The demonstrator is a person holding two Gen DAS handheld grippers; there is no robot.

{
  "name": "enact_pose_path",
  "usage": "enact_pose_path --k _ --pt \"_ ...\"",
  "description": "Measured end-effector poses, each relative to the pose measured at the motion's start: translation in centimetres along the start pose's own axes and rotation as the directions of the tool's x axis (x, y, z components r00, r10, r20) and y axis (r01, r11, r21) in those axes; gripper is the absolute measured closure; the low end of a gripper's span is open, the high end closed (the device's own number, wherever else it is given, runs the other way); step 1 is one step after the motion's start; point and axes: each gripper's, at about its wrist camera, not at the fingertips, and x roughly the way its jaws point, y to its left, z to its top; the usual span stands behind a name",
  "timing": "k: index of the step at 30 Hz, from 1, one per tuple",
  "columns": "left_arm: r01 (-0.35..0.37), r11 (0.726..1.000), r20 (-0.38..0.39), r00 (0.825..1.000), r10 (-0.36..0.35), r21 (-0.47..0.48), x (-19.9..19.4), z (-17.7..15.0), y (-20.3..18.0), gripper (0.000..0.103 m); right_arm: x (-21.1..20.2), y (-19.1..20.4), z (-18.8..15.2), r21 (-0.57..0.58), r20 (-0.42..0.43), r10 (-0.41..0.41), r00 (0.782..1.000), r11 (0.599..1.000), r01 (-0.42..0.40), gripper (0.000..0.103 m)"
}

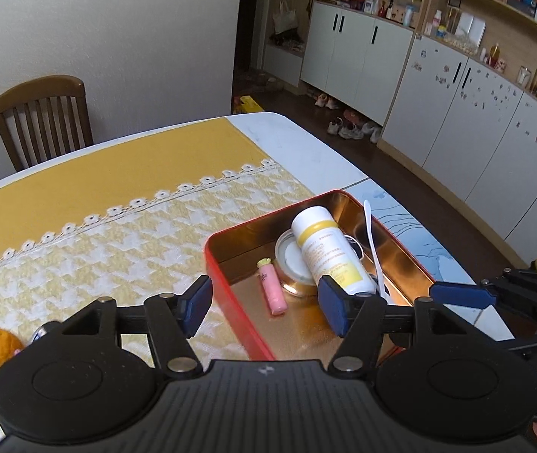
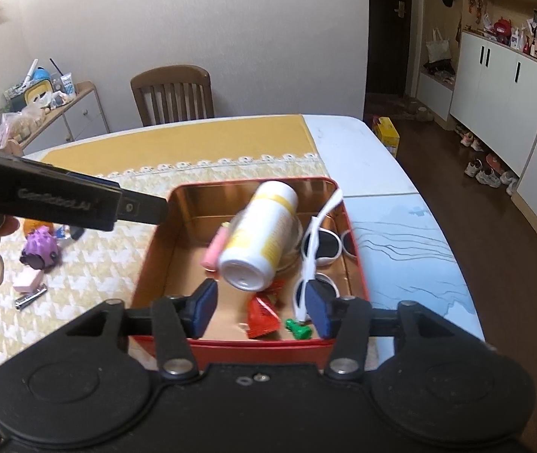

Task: Organize rigid objects
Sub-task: 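Withdraw both tools from the box back over the orange and nail clipper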

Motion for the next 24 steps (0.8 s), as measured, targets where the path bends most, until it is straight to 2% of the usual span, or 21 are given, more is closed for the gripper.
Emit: enact_pose_path --k 3,7,13,16,20,21,23,24 --pt "0.007 1.000 0.023 1.000 -0.007 -0.004 -1.5 -0.7 1.0 0.042 -0.6 1.0 0.0 -0.003 0.009 0.012 1.000 1.000 -0.012 0.040" --pt "-0.005 1.000 0.058 0.998 0.006 -0.013 -3.4 -1.7 2.6 0.035 -1.3 2.7 0.2 -0.013 0.032 0.021 0.999 1.000 -0.020 0.030" --pt "-0.029 0.999 0.104 0.994 0.030 -0.015 -6.1 -3.3 5.0 0.034 -2.2 5.4 0.5 -0.025 0.063 0.051 0.997 0.998 -0.049 0.014" --pt "-0.082 0.996 0.167 0.982 0.084 -0.018 -7.8 -4.2 6.4 0.034 -2.4 7.2 0.6 -0.045 0.078 0.083 0.994 0.996 -0.079 0.006" --pt "-0.117 0.993 0.209 0.971 0.119 -0.020 -9.5 -5.1 8.3 0.033 -2.5 9.6 0.6 -0.081 0.090 0.134 0.987 0.989 -0.126 0.004" --pt "-0.125 0.992 0.216 0.968 0.127 -0.021 -9.9 -5.3 8.8 0.031 -2.5 10.1 0.6 -0.086 0.092 0.145 0.985 0.987 -0.137 0.002" --pt "-0.136 0.990 0.229 0.963 0.141 -0.035 -10.6 -5.6 9.9 0.020 -2.4 11.3 0.7 -0.092 0.096 0.166 0.981 0.983 -0.157 0.001" --pt "-0.140 0.989 0.236 0.961 0.146 -0.042 -10.9 -5.7 10.5 0.019 -2.3 11.8 0.7 -0.095 0.097 0.176 0.980 0.981 -0.167 0.001"
